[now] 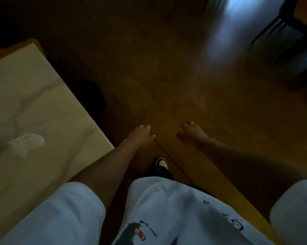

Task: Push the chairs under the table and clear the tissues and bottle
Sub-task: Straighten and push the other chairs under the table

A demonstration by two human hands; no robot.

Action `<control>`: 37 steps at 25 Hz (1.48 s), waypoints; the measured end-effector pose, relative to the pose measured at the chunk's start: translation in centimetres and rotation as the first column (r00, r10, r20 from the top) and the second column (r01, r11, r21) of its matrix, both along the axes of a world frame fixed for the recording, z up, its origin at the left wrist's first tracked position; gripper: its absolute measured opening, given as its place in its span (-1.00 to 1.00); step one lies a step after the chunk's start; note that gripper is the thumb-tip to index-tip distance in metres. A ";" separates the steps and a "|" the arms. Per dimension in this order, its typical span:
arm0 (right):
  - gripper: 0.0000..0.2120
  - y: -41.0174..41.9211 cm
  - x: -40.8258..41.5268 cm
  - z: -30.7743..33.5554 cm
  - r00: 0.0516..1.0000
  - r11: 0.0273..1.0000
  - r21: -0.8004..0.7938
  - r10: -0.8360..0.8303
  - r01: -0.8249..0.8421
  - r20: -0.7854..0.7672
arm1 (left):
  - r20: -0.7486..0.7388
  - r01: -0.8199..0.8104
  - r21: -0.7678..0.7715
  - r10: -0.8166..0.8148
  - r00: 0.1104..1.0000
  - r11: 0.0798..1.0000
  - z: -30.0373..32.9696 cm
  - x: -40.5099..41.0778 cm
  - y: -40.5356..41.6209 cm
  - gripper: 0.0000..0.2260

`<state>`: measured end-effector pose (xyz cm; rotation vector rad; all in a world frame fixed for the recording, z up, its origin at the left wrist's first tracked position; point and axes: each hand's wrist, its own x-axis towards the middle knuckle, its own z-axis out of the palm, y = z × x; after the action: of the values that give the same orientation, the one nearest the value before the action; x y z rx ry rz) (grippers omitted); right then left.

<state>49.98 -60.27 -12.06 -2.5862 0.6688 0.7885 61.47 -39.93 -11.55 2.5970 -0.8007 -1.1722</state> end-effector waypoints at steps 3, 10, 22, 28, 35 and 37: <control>-0.44 -2.8 8.4 0.9 0.993 0.993 0.022 0.120 -0.120 -0.003 | -0.019 -0.098 0.012 0.098 0.995 0.995 0.5 6.3 -1.4 -0.45; -0.51 -7.8 32.6 1.1 0.910 0.909 0.059 0.410 -0.413 0.054 | -0.015 -0.341 0.039 0.342 0.940 0.939 0.1 24.3 -4.8 -0.46; -0.48 -11.1 72.1 2.4 0.684 0.669 0.147 0.722 -0.729 0.104 | 0.026 -0.688 0.061 0.688 0.725 0.723 3.3 55.3 -8.3 -0.49; -0.44 -3.5 88.7 1.4 0.609 0.595 0.143 0.788 -0.791 0.089 | -0.016 -0.779 0.057 0.781 0.624 0.624 0.8 70.1 -2.6 -0.50; -0.42 7.8 108.0 2.8 0.482 0.477 0.109 0.876 -0.872 0.025 | -0.103 -0.851 0.049 0.850 0.517 0.523 -0.3 87.7 7.0 -0.49; -0.42 10.1 112.2 2.8 0.458 0.454 0.102 0.889 -0.885 0.022 | -0.082 -0.863 0.040 0.863 0.499 0.503 0.2 91.2 8.9 -0.50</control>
<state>162.16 -50.21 -9.22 -2.7097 -0.8686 1.0891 152.70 -31.05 -11.39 2.3272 0.5473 -0.8949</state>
